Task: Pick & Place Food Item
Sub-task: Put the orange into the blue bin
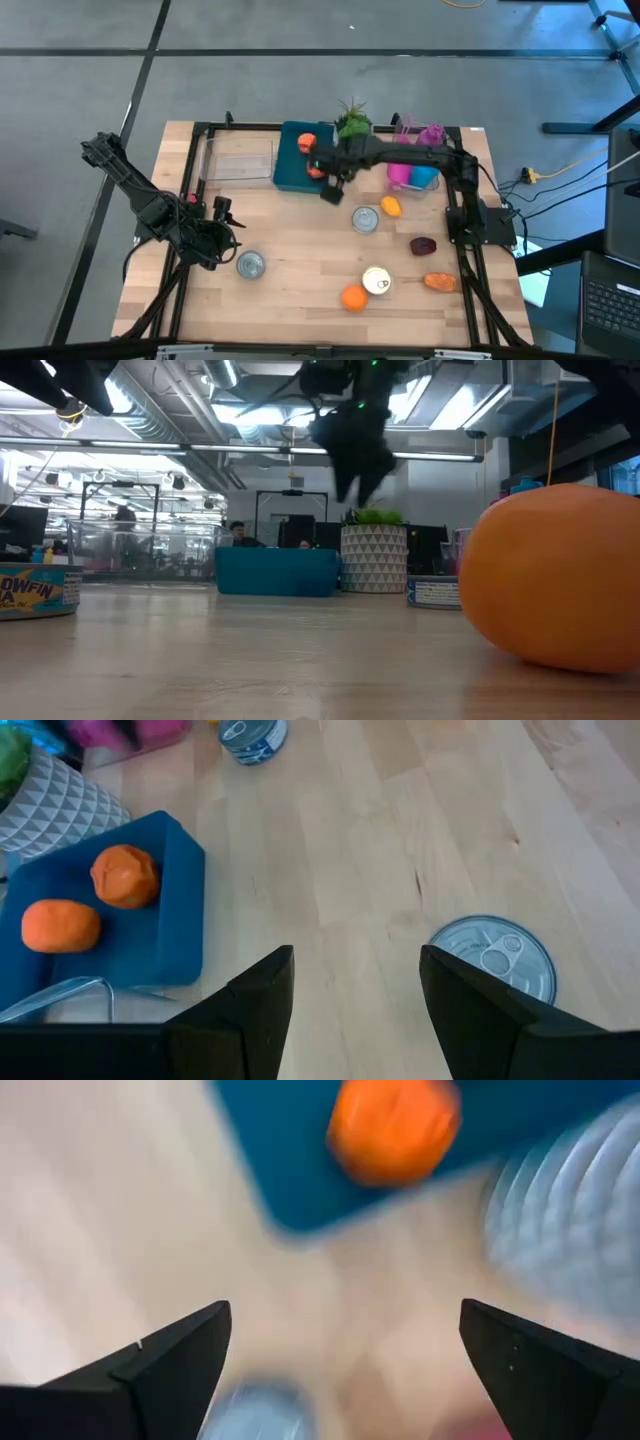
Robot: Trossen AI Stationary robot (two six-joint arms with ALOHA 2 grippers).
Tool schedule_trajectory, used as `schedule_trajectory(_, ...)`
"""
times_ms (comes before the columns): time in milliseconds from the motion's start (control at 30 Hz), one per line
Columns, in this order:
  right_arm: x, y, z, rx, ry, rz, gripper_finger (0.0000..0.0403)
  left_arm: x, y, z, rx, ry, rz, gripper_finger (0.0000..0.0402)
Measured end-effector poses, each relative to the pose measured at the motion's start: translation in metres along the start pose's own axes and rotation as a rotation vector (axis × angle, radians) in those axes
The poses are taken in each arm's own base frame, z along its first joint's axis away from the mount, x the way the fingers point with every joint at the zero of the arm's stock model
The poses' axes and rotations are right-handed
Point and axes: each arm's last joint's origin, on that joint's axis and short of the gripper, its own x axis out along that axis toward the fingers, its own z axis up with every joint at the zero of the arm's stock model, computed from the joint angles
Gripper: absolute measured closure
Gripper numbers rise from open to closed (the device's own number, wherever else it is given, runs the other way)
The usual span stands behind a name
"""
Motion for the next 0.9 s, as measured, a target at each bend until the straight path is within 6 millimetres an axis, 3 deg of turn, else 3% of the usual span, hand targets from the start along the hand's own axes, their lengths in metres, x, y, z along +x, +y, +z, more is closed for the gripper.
schedule_trajectory(233,-0.012,0.064,-0.041,-0.079,0.085,-0.079,0.0040,0.000,0.000,0.000,0.018,-0.002,0.005,0.0194)
schedule_trajectory(400,-0.009,0.093,-0.069,-0.017,0.109,-0.177,0.0061,0.000,0.000,0.000,0.026,-0.004,0.015,0.0194)
schedule_trajectory(567,0.000,0.136,-0.104,-0.008,0.127,-0.105,0.0071,0.000,0.000,0.000,0.022,-0.001,0.003,0.0194)
schedule_trajectory(900,-0.018,0.210,-0.168,0.067,0.040,0.051,0.0067,0.000,0.000,0.002,0.010,-0.024,0.022,0.0194)
